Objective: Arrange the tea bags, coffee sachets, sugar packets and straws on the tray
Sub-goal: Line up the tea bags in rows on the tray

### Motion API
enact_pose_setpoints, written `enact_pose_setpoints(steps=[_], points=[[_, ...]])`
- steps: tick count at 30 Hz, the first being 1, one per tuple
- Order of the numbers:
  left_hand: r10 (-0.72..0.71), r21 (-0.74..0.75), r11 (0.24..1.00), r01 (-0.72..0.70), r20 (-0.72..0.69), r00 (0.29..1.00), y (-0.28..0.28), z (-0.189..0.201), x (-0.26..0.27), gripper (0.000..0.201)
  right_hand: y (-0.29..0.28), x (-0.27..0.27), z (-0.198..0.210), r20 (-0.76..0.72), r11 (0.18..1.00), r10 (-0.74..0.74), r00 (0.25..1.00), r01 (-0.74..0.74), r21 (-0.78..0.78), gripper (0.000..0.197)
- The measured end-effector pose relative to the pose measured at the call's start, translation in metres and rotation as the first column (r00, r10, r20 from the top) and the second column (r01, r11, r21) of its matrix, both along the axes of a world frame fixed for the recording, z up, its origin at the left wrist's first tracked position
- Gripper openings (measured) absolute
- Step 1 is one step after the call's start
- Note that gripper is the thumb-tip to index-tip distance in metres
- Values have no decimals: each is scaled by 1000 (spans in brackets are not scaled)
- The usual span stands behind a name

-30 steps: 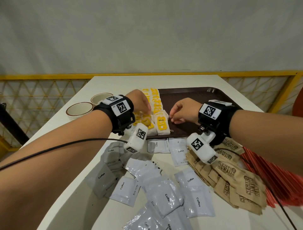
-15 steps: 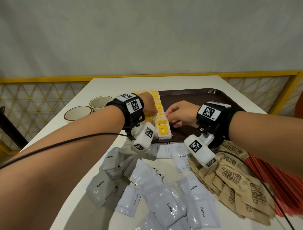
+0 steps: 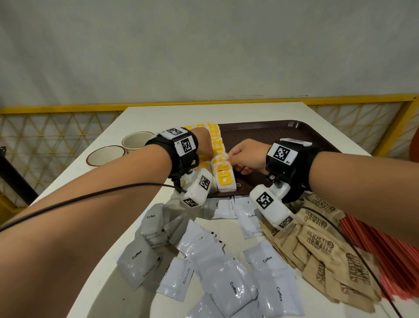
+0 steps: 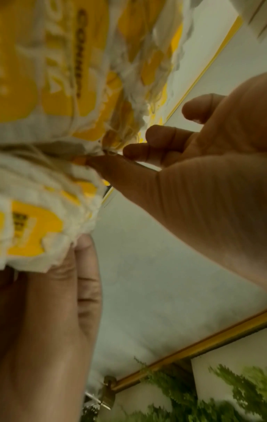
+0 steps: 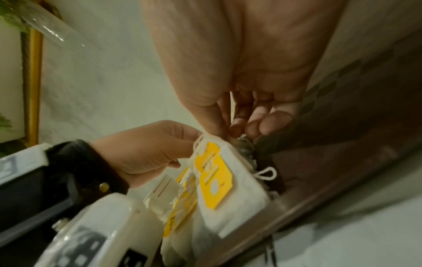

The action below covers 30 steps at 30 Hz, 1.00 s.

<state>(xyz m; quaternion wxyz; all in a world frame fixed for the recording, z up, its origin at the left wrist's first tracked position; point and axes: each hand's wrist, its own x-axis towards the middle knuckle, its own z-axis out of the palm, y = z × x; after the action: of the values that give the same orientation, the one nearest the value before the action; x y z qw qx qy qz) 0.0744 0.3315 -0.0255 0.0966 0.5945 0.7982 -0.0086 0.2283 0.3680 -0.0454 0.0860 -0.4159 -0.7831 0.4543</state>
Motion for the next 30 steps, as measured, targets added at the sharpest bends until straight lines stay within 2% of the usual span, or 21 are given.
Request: enact_pose_setpoints(steps=[4, 11, 17, 23, 30], points=[[-18, -21, 1000, 17, -40, 999, 3, -2, 1, 21, -3, 3, 3, -30, 999, 31, 999, -32, -9, 6], [-2, -22, 1000, 1, -53, 999, 4, 5, 2, 28, -5, 15, 4, -39, 990, 114, 993, -110, 84, 6], [-2, -48, 999, 0, -43, 999, 1, 7, 3, 39, -3, 16, 1, -73, 989, 112, 991, -105, 101, 9], [14, -78, 997, -17, -33, 999, 1, 5, 4, 27, -3, 13, -4, -121, 993, 112, 986, -105, 60, 11], [7, -49, 999, -8, -34, 999, -4, 12, 12, 37, -2, 10, 3, -87, 992, 116, 989, -111, 57, 12]])
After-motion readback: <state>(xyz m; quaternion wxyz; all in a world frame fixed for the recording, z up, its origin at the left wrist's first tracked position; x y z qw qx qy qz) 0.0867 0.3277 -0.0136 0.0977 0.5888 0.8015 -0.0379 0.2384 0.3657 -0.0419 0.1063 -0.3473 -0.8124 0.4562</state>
